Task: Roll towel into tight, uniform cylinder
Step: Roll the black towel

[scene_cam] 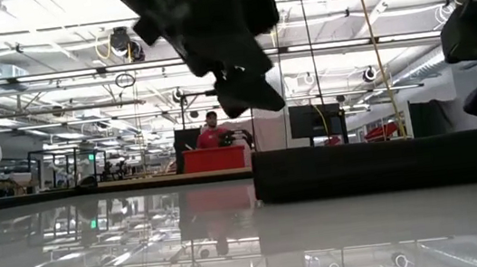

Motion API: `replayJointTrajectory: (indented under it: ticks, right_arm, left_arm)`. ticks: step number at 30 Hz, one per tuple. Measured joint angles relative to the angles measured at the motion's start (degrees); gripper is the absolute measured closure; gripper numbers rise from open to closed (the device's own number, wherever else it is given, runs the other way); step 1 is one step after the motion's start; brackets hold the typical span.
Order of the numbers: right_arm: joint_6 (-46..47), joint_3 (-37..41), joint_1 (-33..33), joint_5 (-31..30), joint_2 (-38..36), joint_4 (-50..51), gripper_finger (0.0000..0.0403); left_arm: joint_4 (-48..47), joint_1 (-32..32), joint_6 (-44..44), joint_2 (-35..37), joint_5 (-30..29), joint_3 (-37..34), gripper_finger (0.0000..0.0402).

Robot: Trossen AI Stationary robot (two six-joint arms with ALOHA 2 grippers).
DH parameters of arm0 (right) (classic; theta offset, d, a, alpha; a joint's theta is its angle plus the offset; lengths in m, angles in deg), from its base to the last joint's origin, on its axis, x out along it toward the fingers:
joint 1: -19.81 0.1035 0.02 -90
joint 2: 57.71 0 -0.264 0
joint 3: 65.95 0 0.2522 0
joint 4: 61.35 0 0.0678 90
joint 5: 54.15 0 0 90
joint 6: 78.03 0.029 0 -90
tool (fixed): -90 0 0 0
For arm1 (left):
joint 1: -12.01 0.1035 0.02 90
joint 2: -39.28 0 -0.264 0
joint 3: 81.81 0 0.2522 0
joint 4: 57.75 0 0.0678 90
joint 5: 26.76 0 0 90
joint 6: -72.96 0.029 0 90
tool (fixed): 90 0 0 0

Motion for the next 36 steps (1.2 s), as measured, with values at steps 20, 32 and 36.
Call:
replayJointTrajectory:
  ticks: [20,32,36]
  right_arm:
    - [8.8,8.6,-0.3,3.4,-9.6,-6.6,0.0390]
    - [8.1,8.6,-0.4,4.8,-9.7,-10.9,0.0389]
    - [6.6,8.5,-0.3,5.1,-9.7,-13.2,0.0376]
  left_arm:
    - [7.5,-17.0,23.2,-6.4,-38.3,0.0,0.0166]
    - [7.0,-12.6,18.6,-9.4,-39.2,0.0,0.0228]
    - [7.0,-11.0,18.3,-9.4,-33.2,0.0,0.0348]
